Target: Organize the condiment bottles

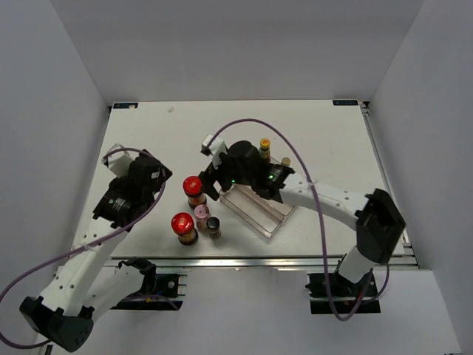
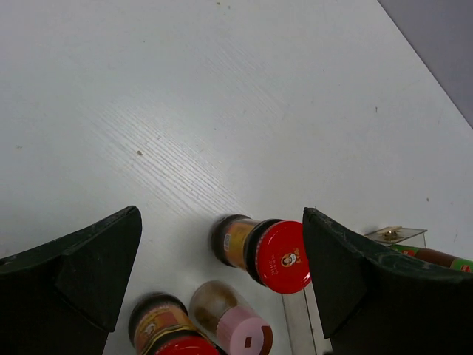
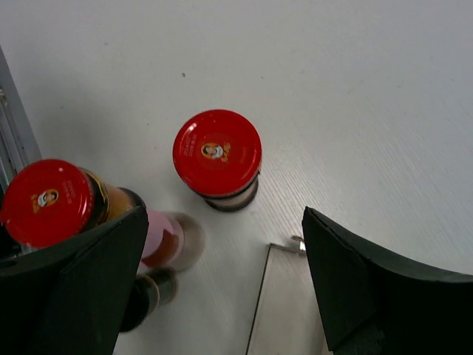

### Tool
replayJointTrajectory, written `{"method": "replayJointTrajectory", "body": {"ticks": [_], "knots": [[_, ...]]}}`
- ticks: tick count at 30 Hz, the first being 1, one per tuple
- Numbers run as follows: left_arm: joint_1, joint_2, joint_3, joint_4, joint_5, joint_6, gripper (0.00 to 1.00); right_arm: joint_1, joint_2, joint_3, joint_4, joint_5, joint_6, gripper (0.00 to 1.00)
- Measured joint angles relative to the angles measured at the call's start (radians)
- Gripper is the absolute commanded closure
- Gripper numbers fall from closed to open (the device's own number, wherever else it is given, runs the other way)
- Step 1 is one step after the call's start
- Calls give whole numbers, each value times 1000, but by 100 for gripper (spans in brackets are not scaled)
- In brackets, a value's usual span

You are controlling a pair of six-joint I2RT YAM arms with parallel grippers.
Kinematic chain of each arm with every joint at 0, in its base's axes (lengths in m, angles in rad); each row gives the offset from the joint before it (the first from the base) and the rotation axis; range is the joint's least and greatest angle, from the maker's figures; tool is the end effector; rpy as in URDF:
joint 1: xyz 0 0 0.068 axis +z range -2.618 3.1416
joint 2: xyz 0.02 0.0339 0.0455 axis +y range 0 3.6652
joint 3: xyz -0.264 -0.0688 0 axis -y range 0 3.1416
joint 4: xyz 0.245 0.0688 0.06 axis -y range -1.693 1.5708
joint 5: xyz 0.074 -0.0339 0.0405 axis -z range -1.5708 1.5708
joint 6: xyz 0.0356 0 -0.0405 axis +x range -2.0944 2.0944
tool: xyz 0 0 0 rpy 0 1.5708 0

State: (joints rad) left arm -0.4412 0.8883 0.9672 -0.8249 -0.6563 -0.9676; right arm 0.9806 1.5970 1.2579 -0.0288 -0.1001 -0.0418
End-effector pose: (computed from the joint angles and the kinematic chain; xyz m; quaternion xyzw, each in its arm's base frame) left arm 0.1612 -0.0521 0.3281 -0.3504 0.8038 -0.0207 0.4803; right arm 0.2085 0.3177 0.3131 -0.4276 0.7044 0.2924 0.4853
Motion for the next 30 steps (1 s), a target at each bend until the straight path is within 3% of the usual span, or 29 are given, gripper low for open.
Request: {"method": "replayJointTrajectory", "body": {"ticks": [8,19,22,23,24,30], "knots": [[0,-96,1,-147,-89,-60,2,69,264,230,-3,55,15,11],[0,-104,1,-185,-120,-63,2,101,400,299,-62,192,14,12],[0,-104,1,-186,-119,-62,2,100,410,300,-82,195,18,26],[0,-104,1,-186,-119,-62,2,100,410,300,-86,189,27,42],[0,-104,0,-186,-119,-61,2,101,410,300,-87,192,30,48],[0,-101,0,-184,-118,-57,2,103,408,299,-85,192,54,68]]}}
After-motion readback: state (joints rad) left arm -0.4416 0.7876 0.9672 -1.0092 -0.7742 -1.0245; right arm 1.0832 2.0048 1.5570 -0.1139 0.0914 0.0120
